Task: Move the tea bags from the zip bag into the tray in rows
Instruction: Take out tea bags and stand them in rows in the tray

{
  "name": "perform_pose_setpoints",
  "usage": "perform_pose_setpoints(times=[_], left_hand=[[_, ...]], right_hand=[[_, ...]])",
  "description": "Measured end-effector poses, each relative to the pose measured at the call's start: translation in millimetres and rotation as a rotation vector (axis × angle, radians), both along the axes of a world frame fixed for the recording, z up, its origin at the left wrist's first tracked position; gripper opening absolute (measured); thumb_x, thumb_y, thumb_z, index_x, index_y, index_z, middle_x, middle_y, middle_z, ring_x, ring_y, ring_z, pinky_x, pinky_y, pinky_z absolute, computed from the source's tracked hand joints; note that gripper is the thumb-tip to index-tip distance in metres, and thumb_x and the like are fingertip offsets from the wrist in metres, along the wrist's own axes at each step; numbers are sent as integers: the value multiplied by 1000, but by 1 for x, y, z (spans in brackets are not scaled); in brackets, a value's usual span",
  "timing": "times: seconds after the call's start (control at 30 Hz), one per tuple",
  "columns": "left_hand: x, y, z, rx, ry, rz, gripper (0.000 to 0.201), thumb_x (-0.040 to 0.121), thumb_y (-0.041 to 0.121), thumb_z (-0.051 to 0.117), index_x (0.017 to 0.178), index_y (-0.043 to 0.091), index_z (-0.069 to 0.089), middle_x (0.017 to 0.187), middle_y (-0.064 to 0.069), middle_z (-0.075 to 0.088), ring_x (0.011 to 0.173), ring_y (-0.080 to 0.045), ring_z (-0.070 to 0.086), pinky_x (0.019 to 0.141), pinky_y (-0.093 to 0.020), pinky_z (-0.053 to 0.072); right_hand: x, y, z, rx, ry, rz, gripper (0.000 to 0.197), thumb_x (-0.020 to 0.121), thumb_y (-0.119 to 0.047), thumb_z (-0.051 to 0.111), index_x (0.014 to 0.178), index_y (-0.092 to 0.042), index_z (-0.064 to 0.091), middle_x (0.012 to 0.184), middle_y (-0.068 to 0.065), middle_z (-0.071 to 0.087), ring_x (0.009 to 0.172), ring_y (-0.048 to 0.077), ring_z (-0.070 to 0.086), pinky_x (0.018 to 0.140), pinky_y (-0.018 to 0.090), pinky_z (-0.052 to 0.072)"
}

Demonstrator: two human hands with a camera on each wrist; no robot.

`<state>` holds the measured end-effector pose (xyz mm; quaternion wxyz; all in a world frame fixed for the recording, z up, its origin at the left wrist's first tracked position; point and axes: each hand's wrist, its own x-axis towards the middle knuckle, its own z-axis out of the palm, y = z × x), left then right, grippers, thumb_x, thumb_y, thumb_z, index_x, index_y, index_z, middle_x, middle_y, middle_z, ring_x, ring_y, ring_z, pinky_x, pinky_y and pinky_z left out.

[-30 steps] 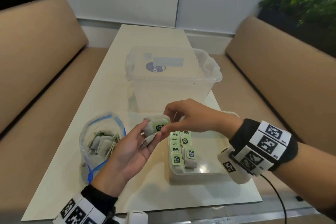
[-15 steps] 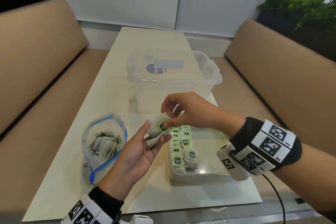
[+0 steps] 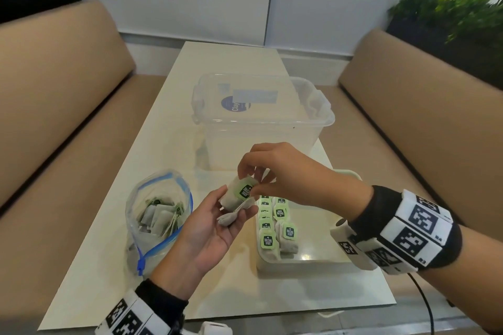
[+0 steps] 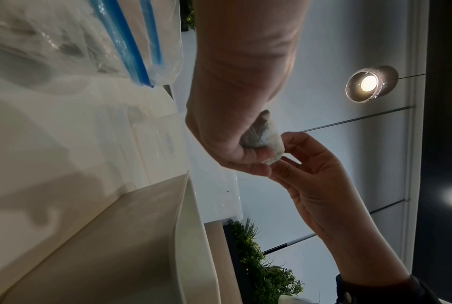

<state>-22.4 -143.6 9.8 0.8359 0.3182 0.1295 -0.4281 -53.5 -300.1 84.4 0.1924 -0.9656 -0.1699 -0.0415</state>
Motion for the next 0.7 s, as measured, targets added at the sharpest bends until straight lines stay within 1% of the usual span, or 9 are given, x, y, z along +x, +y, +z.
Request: perform_pose_setpoints(times=[0.1,0.17,0.23,0.3,0.4,0.5,0.57,0.63,0.7], left_hand=[[-1,1,2,-15,-4,-13,31,95,21,47,100,-3,64,91,-20,71,61,-27,69,48,-18,54],[-2,2,2,-16,-4,-8,28,95,18,47,96,-4,64,84,-20,71,58,-26,68,46,-17,53],[-2,2,2,-7,-1,7,25,94,16,48,94,-5,63,79,-18,71,55,-25,67,44,-17,52],[-3,1,1,20,-27,30,22,94,12,48,93,-5,62,74,-16,71,54,-23,67,45,-16,51],[-5,3,-3,125,-203,-7,19,96,7,46,96,3,64,71,-10,73,55,-20,67,46,-16,51],[-9,4,-4,242,-486,-123,22,95,8,48,101,18,66,79,-3,73,59,-11,65,54,-17,49],[-12,4,0,224,-601,-158,27,86,13,56,110,23,63,82,0,74,65,-8,67,58,-19,51],[-13,4,5,165,-636,-145,42,75,16,59,115,27,58,79,0,74,65,-8,68,56,-19,51],[-14,4,9,102,-655,-137,49,73,16,59,120,29,55,80,-1,74,66,-10,68,54,-20,50]], right_hand=[[-2,0,-1,-25,-96,37,12,83,-17,69,95,-16,67,98,-2,60,76,9,57,70,36,53],[-2,-1,-2,-16,-139,68,10,84,-23,67,93,-18,70,102,-4,63,79,12,60,69,39,53],[-1,-1,1,46,-123,93,10,84,-22,67,92,-18,72,103,-3,66,86,13,63,73,37,52],[0,-1,9,177,-29,68,11,86,-18,67,95,-16,72,99,-4,69,86,8,64,76,29,53],[3,-4,25,246,104,-7,15,88,-13,64,102,-16,69,89,-8,69,77,7,65,70,18,54],[6,-6,40,221,210,-51,24,86,-12,65,108,-23,62,82,-10,66,62,9,65,68,24,56],[7,-6,48,196,248,-51,30,83,-13,69,108,-27,57,81,-8,66,57,7,65,67,24,57],[7,-4,53,183,252,-40,32,81,-13,71,103,-29,54,82,-9,65,57,7,65,66,23,56],[8,-2,54,166,221,-33,31,79,-12,73,95,-29,53,83,-11,63,57,8,65,64,22,55]])
